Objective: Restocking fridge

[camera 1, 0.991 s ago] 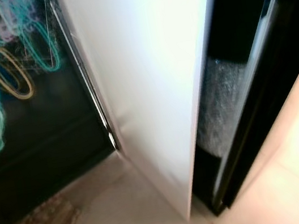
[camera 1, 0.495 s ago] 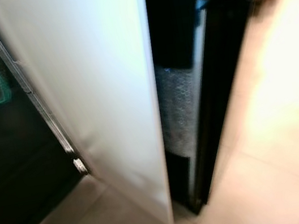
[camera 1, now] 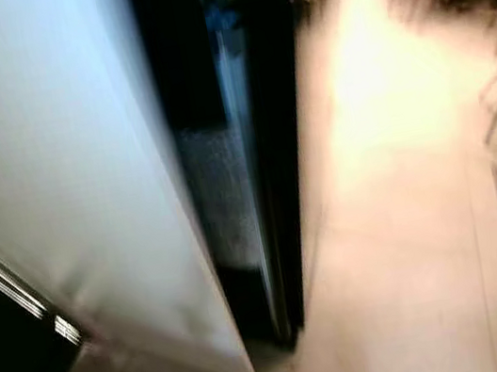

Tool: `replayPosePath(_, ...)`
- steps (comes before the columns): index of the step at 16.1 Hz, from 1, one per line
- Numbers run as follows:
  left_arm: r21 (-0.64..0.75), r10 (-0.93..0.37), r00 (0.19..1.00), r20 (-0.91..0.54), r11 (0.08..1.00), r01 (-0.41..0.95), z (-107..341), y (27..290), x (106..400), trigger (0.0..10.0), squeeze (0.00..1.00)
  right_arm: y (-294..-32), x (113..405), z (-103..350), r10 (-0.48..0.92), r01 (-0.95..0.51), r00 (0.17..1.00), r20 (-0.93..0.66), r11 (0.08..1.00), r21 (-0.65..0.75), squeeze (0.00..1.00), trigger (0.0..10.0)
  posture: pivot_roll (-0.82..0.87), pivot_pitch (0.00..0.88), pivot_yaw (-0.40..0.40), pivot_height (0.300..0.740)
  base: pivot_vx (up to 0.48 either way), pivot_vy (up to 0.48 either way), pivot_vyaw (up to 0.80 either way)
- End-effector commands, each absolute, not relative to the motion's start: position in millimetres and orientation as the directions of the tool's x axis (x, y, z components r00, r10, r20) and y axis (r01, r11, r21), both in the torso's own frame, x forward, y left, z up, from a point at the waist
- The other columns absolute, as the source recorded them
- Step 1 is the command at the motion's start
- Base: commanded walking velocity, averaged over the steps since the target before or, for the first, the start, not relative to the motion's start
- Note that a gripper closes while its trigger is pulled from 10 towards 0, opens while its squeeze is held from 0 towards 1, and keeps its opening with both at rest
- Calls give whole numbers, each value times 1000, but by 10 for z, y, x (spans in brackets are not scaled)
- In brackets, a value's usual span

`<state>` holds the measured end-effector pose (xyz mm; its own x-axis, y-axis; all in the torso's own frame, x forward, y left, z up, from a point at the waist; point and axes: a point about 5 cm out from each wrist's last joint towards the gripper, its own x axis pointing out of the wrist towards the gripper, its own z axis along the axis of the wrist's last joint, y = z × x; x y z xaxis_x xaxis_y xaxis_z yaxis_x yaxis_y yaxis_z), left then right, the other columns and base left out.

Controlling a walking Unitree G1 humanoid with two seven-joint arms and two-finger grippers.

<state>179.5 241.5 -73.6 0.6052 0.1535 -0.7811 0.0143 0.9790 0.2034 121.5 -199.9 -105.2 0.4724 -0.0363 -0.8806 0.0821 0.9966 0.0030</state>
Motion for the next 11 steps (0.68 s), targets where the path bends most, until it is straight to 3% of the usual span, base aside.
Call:
replayPosePath(1, 220, 155, 567, -809, 974, 47, -792, 2451, 1656, 10000, 0, -2005, 1124, -1080, -47, 102, 446, -894, 995, -2, 0, 10000, 26, 0, 34, 740, 0, 0, -788)
replayPosePath(3, 218, 157, 559, -814, 975, 45, -816, 2438, 1607, 10000, 0, -2043, 1108, -1078, -70, 122, 449, -891, 992, -17, 0, 10000, 22, 0, 26, 740, 0, 0, -725)
replayPosePath(9, 215, 159, 541, -826, 976, 41, -857, 2425, 1516, 10000, 0, -2126, 1129, -1036, -199, 208, 512, -836, 973, -104, 0, 10000, 6, 0, 28, 740, 0, 0, 0)
replayPosePath(11, 214, 155, 534, -831, 976, 50, -866, 2421, 1496, 10000, 0, -2191, 1180, -976, -317, 143, 570, -758, 947, -289, 0, 10000, 9, 0, 33, 740, 0, 0, 0)
